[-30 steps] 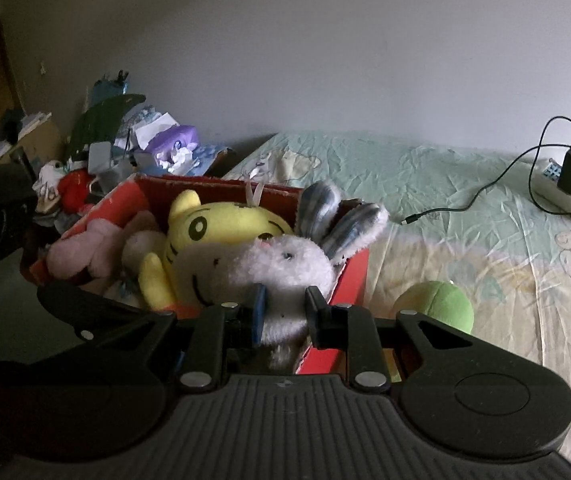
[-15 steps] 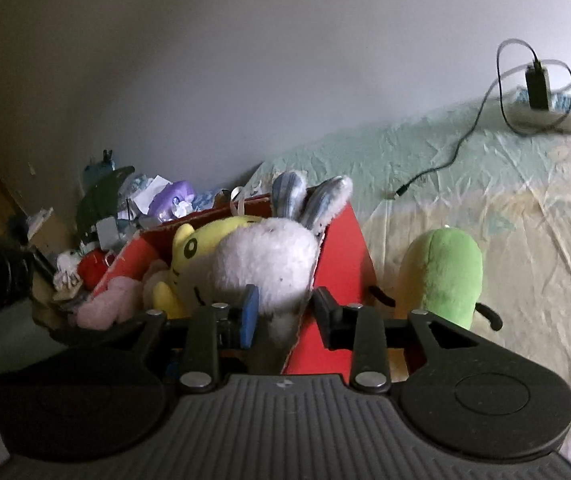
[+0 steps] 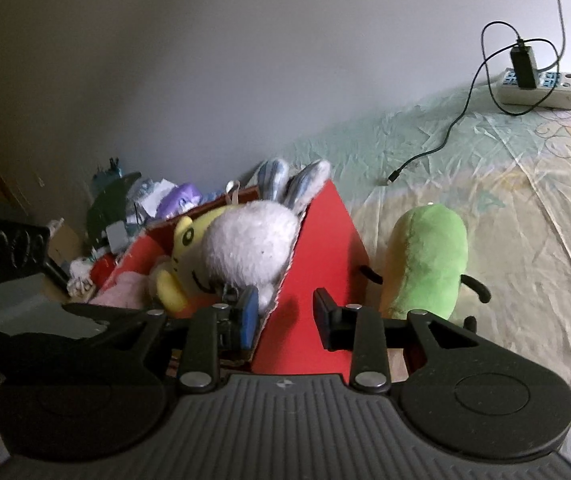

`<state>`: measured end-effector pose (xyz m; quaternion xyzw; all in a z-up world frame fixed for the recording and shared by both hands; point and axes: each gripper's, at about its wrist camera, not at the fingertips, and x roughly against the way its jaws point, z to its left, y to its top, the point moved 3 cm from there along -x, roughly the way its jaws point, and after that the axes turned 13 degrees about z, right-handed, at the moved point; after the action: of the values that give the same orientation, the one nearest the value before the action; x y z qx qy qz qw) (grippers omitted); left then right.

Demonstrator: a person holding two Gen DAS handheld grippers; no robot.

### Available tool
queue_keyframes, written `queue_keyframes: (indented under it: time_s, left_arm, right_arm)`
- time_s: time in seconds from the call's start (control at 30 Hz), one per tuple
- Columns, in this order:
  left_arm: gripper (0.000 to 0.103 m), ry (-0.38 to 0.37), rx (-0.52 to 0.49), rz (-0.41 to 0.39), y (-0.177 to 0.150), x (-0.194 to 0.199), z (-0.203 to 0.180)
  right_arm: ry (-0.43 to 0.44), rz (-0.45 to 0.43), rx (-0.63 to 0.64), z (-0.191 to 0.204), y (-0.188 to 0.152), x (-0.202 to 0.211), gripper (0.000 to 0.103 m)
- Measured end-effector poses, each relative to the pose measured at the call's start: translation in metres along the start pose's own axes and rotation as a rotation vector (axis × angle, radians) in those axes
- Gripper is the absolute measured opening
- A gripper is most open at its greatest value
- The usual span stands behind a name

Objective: Organize objects
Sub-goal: 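Move the right gripper to the green plush on the bed and grasp it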

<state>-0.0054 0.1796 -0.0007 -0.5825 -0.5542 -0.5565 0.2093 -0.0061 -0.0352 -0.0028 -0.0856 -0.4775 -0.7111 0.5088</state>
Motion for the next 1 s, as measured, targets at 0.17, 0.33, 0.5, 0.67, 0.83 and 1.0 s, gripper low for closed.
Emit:
queue_keyframes:
  time_s: [0.17, 0.33, 0.5, 0.67, 0.83, 1.0]
  left_arm:
    - [0.079, 0.035, 0.044, -0.014, -0.002, 0.009, -0.002]
    - [0.079, 0.068, 0.089, -0.045, 0.000, 0.017, -0.005]
    - [0.079, 0.084, 0.117, -0.100, 0.005, 0.027, -0.015]
    - [0.079, 0.113, 0.087, -0.131, 0.012, 0.027, -0.036]
    - [0.078, 0.145, 0.068, -0.123, 0.014, 0.017, -0.046]
    - [0.078, 0.155, 0.107, -0.119, 0.009, 0.020, -0.044]
  right_arm:
    - [0.027, -0.013, -0.104, -0.030, 0.001, 0.015, 0.034]
    - [-0.034, 0.014, -0.226, -0.073, -0.006, 0.019, 0.034]
    - [-0.066, 0.044, -0.302, -0.105, -0.010, 0.022, 0.034]
    - [-0.026, 0.090, -0.324, -0.121, -0.002, 0.011, 0.039]
    - [0.008, 0.071, -0.268, -0.114, 0.029, -0.008, 0.045]
    - [0.065, 0.034, -0.094, -0.074, 0.064, -0.031, 0.044]
